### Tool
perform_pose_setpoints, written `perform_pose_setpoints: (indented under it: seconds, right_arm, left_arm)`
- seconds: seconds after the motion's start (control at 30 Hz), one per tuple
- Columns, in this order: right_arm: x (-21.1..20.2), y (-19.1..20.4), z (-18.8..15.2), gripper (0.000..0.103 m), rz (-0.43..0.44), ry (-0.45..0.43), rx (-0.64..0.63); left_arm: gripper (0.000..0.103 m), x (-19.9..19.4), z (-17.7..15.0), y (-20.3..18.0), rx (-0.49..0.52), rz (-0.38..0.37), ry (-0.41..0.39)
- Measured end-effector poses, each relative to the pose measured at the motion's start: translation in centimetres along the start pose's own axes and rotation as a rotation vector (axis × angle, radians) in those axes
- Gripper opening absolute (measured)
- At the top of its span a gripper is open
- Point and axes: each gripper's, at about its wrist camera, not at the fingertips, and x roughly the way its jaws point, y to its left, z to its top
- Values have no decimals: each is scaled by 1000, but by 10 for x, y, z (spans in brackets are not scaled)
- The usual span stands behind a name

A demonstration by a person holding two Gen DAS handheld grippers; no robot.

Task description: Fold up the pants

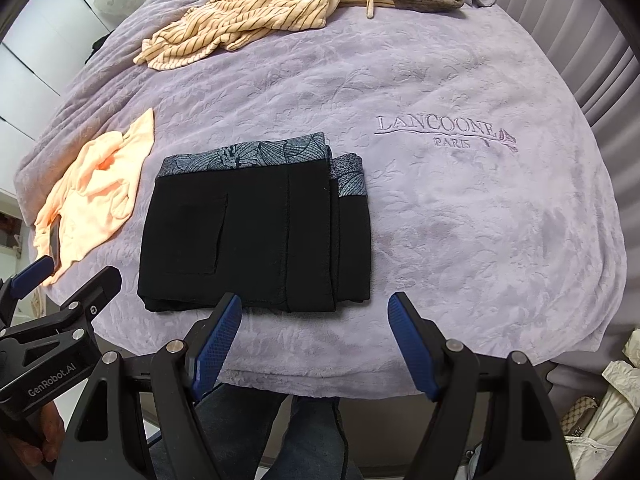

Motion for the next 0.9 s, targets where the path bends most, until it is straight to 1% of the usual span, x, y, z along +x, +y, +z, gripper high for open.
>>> perform_pose_setpoints:
  seconds: [0.17,0.7,0.9]
  right_arm:
    - [0,-1,-2,79,-5,1,-2]
    - [4,-3,-3,79,-22,15,-5]
    - [5,-4,-3,79,-26,18,-5]
  left_arm:
    - [102,-1,0,-2,6,15,-4]
    - [102,-2,-1,-9,24,9,-1]
    - [102,2,1,-7,26,-7,7]
